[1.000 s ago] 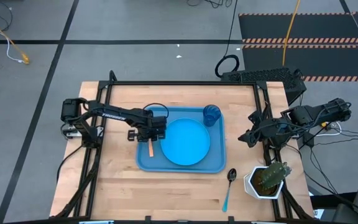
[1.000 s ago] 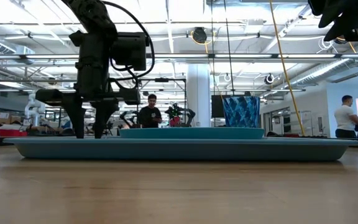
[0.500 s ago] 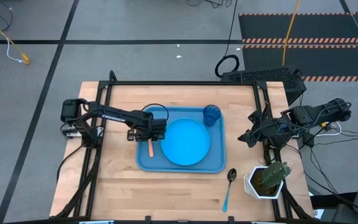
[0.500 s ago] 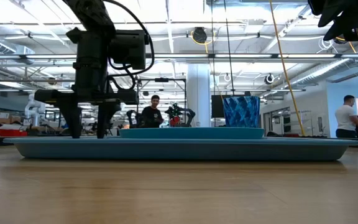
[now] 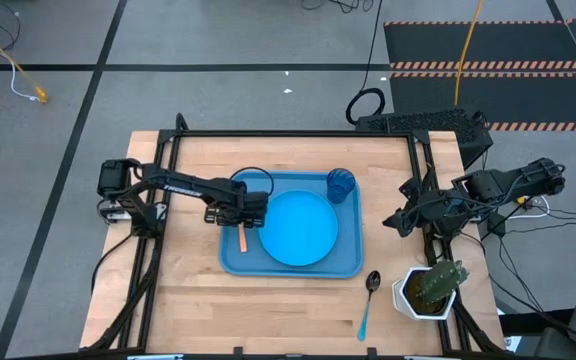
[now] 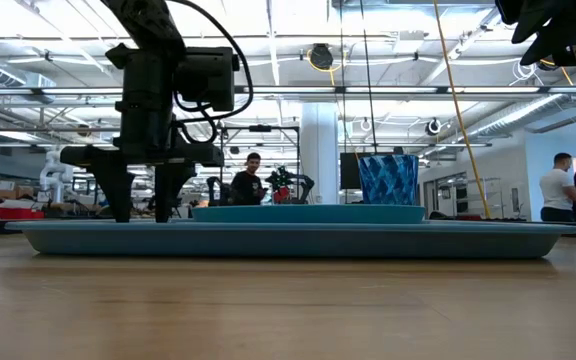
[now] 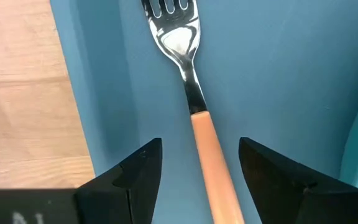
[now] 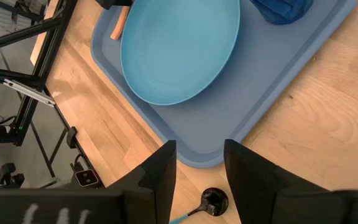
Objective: Pick and place plate/cup/fork/spoon on tray
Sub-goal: Put the brown fork on the blue tray to the left of the blue plate
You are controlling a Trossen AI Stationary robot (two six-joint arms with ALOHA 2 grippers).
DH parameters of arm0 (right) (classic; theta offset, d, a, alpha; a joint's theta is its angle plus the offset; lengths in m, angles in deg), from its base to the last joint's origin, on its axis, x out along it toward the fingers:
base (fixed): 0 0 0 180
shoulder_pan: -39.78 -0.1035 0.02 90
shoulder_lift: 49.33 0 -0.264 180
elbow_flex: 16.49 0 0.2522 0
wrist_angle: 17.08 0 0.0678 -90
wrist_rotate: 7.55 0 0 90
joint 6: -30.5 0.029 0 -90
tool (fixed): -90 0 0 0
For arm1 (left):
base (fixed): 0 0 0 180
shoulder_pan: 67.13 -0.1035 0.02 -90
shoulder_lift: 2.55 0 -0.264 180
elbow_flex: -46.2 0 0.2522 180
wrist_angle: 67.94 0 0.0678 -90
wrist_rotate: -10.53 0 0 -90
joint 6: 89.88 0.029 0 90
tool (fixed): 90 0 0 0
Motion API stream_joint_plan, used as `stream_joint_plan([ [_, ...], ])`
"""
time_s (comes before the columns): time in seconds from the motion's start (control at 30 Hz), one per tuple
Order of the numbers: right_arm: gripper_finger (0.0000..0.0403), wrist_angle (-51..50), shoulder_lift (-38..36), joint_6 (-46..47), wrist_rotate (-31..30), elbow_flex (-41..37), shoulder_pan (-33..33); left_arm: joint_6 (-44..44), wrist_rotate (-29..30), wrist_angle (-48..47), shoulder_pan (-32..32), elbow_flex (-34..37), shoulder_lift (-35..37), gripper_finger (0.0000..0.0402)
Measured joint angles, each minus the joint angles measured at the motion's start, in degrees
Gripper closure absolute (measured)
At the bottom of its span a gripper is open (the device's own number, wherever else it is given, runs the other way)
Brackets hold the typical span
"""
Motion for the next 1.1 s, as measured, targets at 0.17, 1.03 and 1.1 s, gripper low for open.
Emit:
stream_joint_plan([
  [0.17,0.0275,0.0,0.0,0.3,0.0,0.0,0.0,-0.3,0.1,0.0,0.0,0.0,0.0,0.0185],
  [1.03,0.0275,0.0,0.0,0.4,0.0,0.0,0.0,14.7,0.1,-3.6,0.0,0.0,0.0,0.0186],
  [1.1,0.0275,0.0,0.0,0.4,0.0,0.0,0.0,14.7,0.1,-3.6,0.0,0.0,0.0,0.0186],
])
